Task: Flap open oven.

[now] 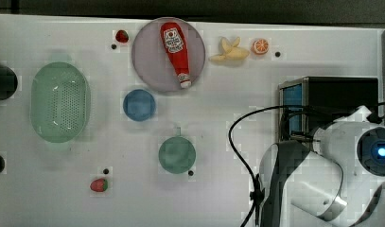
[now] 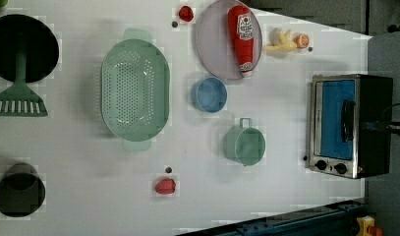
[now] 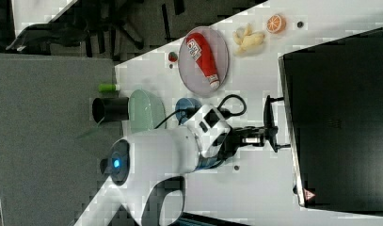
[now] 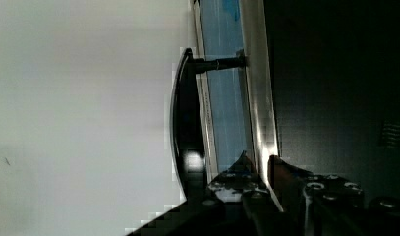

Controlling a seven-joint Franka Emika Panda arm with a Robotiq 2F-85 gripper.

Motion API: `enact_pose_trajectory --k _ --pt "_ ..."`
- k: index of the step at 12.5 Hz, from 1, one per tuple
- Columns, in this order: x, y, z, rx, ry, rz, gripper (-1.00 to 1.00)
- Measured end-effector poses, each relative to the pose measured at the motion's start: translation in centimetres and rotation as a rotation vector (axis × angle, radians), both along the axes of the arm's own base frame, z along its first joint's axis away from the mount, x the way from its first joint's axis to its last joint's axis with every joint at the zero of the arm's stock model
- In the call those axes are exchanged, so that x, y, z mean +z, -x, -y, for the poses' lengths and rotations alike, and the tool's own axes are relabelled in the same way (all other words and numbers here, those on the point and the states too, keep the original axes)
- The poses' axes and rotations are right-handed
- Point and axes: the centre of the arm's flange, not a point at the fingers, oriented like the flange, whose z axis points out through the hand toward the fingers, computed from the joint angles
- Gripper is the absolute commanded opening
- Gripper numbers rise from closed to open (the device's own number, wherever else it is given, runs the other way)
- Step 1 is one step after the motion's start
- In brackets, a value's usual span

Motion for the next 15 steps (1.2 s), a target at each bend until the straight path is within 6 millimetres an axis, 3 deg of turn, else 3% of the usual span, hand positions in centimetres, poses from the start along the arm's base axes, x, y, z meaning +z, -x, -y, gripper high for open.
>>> enact_pose_trajectory --k 4,7,15 --pt "-3.1 -0.8 0.0 0.029 0.015 -0.023 -0.65" --pt "-4.9 -0.3 -0.9 0.041 0.001 -0.053 -0.65" --pt "-5.7 -0.8 -2.3 0.092 0.054 -0.065 -0.65"
